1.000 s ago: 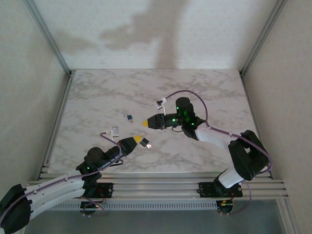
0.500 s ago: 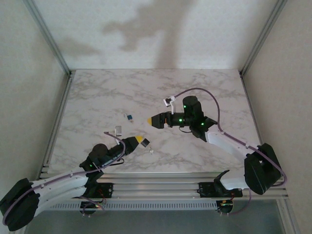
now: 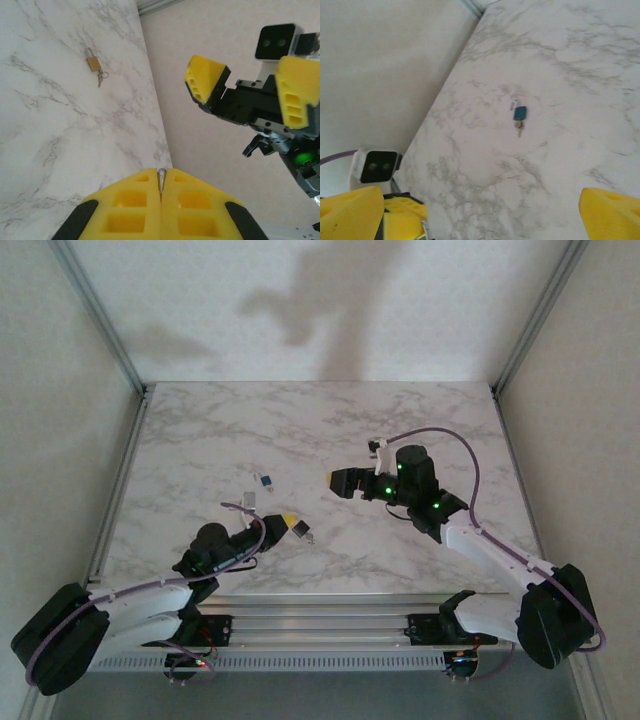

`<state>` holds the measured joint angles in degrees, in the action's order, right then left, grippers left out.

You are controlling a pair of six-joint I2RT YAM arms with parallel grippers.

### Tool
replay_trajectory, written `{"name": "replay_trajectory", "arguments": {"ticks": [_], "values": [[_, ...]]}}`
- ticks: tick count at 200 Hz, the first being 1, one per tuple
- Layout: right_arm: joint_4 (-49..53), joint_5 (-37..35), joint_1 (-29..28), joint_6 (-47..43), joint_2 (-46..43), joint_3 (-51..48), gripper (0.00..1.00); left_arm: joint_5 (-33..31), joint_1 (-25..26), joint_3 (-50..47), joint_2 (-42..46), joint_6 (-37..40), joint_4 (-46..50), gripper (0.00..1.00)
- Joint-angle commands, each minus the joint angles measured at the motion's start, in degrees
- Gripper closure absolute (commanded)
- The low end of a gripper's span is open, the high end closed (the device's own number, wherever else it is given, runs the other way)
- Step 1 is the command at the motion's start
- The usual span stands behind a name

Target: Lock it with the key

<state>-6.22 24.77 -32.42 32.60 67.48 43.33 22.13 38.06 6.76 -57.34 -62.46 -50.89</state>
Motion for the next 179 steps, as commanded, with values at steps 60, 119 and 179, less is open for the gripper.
{"name": "replay_trajectory", "arguments": {"ticks": [60,119,179], "values": [[-0.24,-1.44,1.79,3.42,-0.75,-1.60,0.01,6.29,-3.46,4.73,-8.38,-2.96,-12.20,1.00],[-3.17,0.94,1.84,4.26,-0.13,-2.89,0.02,8.70,-6.14,6.44,-11.83,-4.52,-16.17,1.00],[-5.98,6.74,1.79,5.54,2.71,-2.77,0.09,10.95,-7.73,7.81,-17.77,-7.68,-23.22,1.00]]}}
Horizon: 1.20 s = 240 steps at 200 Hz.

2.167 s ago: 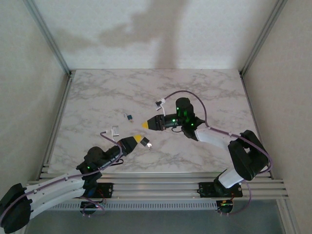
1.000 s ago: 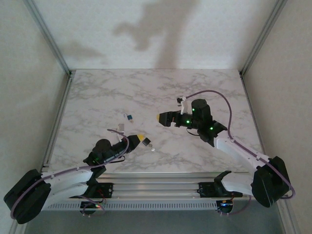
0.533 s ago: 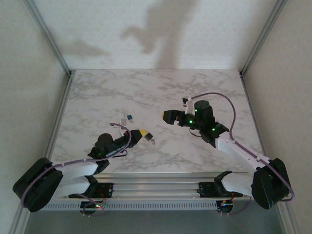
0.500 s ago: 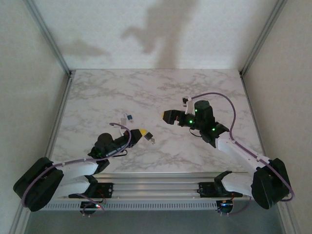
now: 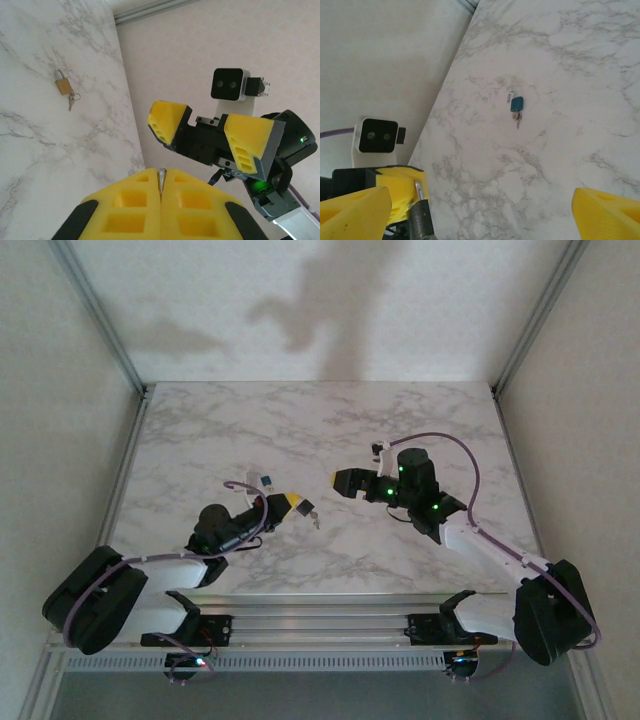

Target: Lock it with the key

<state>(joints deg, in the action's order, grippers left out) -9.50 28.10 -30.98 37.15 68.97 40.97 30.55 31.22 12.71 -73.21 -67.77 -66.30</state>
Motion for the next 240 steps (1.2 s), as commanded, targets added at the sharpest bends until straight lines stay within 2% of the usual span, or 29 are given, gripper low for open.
{"name": "replay_trajectory", "arguments": {"ticks": [1,70,135,210,240], "values": [[-2.71,3.42,0.35,1.00,1.22,-0.41,0.09,2.56,-0.85,1.92,-2.10,-2.46,-8.02,1.00],[-3.51,6.15,0.39,0.14,2.30,-0.20,0.11,3.30,-1.30,4.84,-6.16,-3.15,-10.04,1.00],[-4.83,8.14,0.40,0.46,3.96,-0.19,0.15,4.36,-1.83,7.09,-11.70,-6.35,-16.04,1.00],[-6.06,9.31,0.40,1.29,5.77,-0.20,0.19,4.61,-1.79,8.43,-13.99,-7.35,-17.66,1.00],[-7.48,10.44,0.38,2.05,6.85,-0.19,0.24,4.66,-1.83,8.43,-14.58,-7.73,-18.49,1.00]]}}
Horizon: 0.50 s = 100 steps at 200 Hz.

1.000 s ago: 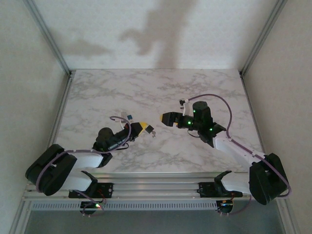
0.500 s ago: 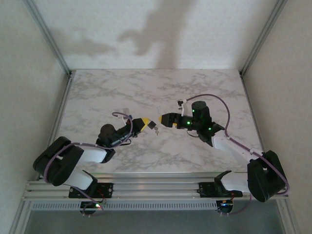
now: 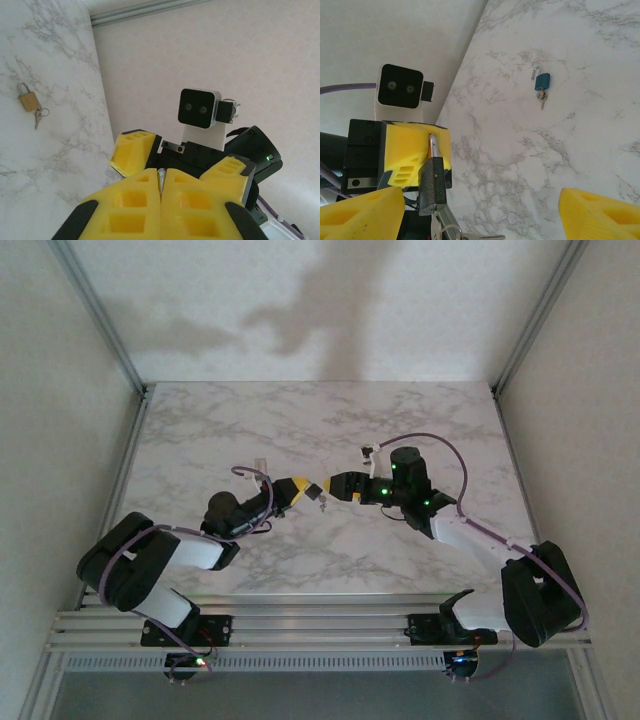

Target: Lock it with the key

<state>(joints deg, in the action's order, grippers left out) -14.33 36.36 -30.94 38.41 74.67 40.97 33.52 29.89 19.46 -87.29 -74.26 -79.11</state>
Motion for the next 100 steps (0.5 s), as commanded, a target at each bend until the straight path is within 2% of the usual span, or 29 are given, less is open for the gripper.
{"name": "replay_trajectory", "arguments": {"ticks": [1,76,100], "values": [[-2.68,2.29,0.35,0.83,1.20,-0.19,0.25,1.66,-0.47,1.65,-0.51,-1.24,-5.69,1.00],[-5.80,5.73,0.29,1.91,2.59,-0.53,0.40,0.47,-0.70,2.42,-1.41,-2.33,-4.12,1.00],[-6.23,6.49,0.32,2.02,2.58,-0.54,0.42,0.36,-1.12,2.94,-2.29,-2.89,-3.18,1.00]]}}
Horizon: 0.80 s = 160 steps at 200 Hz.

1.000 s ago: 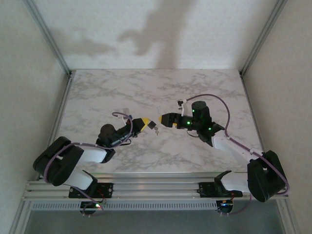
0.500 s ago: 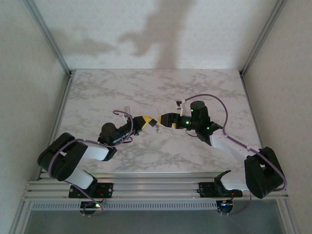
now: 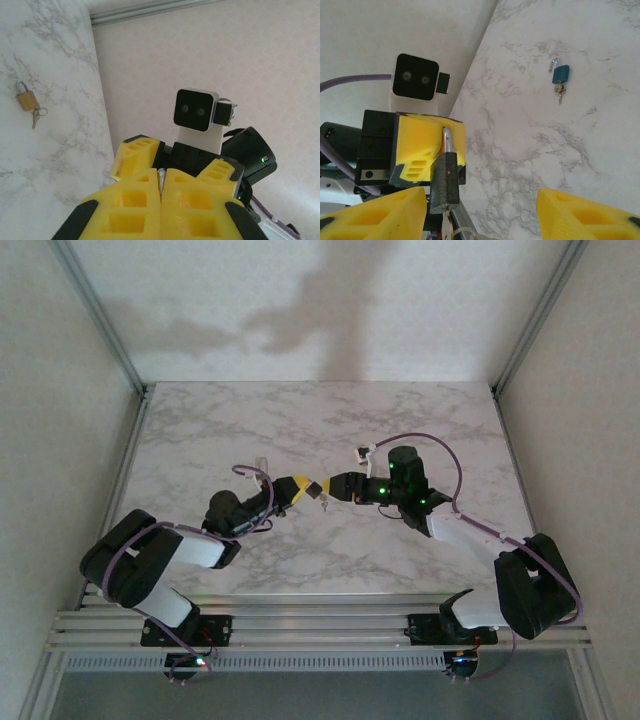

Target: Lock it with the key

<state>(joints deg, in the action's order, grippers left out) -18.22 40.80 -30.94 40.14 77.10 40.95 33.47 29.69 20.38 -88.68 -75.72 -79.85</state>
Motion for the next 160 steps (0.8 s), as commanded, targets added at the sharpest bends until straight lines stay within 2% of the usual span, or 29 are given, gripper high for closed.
{"name": "replay_trajectory", "arguments": {"ticks": [1,36,94,160], "values": [[-2.35,2.03,0.34,0.29,0.15,-0.48,0.42,0.41,-0.98,2.02,-0.92,-1.48,-2.38,1.00],[-2.68,2.79,0.35,0.33,0.48,-0.43,0.46,-0.23,-1.36,2.81,-1.99,-2.60,0.26,1.00],[-2.50,3.95,0.35,0.39,1.08,-0.01,0.49,-0.82,-1.74,3.57,-3.58,-6.15,-0.65,1.00],[-0.51,4.81,0.34,-0.27,2.00,1.07,0.57,-1.52,-2.27,3.89,-2.28,-4.92,2.33,1.00]]}}
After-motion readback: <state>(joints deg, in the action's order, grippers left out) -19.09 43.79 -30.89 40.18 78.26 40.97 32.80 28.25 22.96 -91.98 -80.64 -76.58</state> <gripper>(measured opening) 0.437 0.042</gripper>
